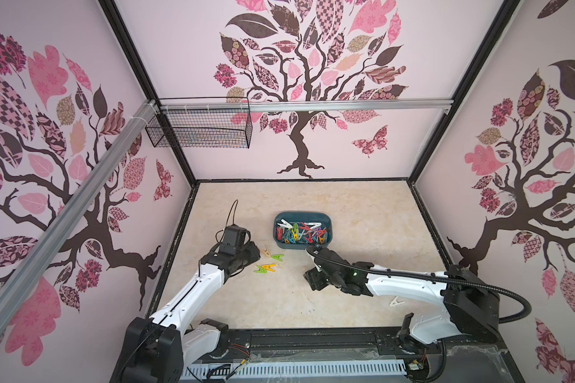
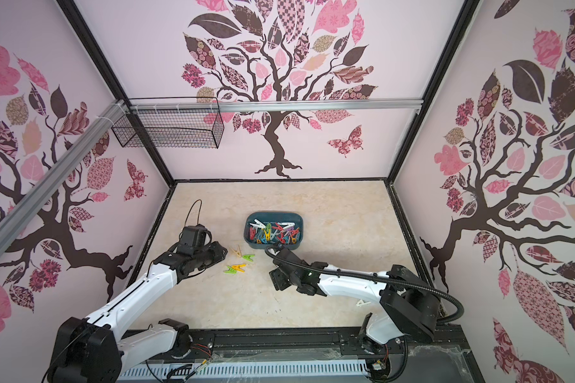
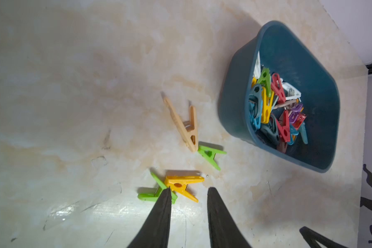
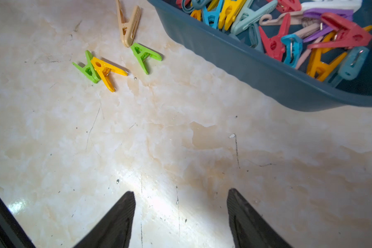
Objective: Put the clothespins into the storage box
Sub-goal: Pick up the clothespin from the center of the board.
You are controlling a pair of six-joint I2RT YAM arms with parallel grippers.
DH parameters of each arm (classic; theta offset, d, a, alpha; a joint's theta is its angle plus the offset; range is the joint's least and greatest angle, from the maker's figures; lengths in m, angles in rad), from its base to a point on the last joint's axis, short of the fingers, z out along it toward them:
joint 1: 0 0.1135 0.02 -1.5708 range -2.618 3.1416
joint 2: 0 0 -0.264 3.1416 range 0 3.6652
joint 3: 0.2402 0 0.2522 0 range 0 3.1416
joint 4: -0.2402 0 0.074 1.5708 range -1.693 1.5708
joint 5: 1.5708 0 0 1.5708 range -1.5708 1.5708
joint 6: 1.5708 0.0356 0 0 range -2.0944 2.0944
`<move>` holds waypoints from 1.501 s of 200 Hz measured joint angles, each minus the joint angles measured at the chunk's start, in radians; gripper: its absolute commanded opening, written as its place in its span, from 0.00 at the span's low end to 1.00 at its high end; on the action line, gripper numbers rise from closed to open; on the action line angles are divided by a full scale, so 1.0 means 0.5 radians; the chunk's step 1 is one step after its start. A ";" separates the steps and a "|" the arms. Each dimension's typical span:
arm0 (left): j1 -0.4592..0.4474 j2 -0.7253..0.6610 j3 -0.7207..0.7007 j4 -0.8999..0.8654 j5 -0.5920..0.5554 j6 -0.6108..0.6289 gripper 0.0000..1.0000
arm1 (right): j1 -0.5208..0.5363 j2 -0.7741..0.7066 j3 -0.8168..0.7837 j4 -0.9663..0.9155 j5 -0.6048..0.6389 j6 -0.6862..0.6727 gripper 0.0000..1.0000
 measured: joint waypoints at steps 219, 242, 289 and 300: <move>-0.029 0.552 -0.137 0.385 -0.002 -0.034 0.21 | 0.126 0.139 0.194 0.078 -0.060 -0.120 0.71; -0.029 0.560 -0.137 0.399 -0.002 -0.041 0.15 | 0.126 0.139 0.194 0.078 -0.058 -0.139 0.71; -0.033 0.533 -0.137 0.369 -0.001 -0.036 0.05 | 0.126 0.139 0.194 0.079 -0.056 -0.141 0.71; -0.033 0.524 -0.137 0.357 0.000 -0.034 0.04 | 0.126 0.139 0.194 0.079 -0.055 -0.141 0.71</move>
